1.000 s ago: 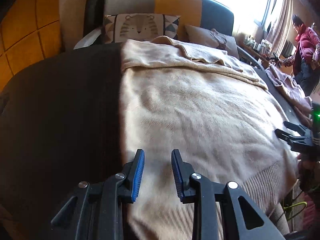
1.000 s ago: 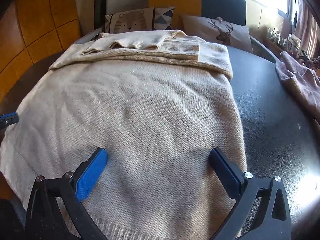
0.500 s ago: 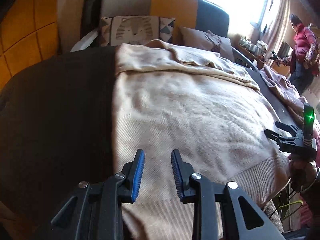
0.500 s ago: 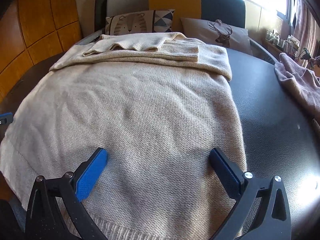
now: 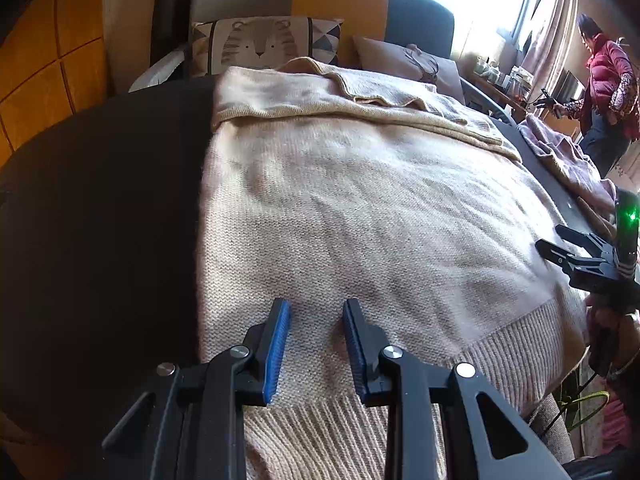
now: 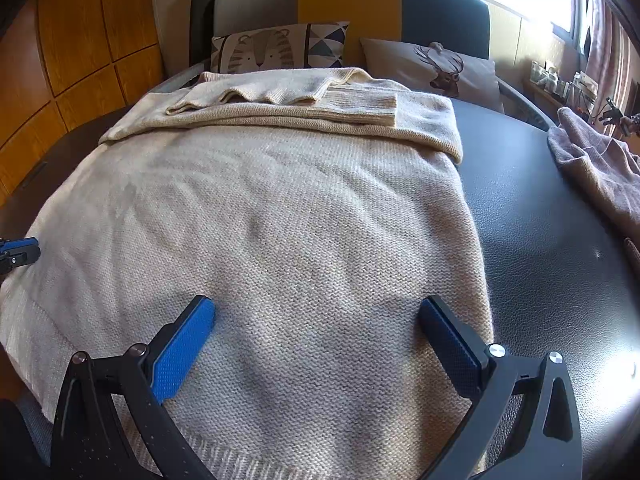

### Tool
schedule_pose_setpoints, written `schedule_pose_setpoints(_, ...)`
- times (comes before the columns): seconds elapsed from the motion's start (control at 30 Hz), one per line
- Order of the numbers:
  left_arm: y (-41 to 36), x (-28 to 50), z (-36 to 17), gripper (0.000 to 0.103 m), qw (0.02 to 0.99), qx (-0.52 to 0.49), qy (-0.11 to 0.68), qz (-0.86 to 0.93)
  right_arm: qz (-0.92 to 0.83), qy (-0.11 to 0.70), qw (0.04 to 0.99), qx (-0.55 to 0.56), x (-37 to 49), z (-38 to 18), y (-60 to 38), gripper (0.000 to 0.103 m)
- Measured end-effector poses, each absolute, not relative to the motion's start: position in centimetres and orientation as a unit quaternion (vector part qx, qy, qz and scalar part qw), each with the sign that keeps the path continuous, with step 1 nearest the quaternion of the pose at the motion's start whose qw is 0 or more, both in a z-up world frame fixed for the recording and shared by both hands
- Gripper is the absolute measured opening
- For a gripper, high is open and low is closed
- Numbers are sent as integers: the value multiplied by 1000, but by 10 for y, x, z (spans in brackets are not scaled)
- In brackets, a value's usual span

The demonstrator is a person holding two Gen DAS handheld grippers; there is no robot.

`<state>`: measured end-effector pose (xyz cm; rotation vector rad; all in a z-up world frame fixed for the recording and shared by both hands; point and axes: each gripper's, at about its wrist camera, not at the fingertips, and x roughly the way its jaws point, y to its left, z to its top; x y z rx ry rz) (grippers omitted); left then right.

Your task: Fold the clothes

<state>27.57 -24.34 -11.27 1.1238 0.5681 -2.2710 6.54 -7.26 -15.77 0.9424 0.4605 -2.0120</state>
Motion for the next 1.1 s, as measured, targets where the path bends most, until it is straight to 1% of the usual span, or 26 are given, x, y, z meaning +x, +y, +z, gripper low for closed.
schedule_pose_setpoints(1.1,-239,278,-115,29,273,402,198,-851,-805,184,422,375,66,-158,-73,103)
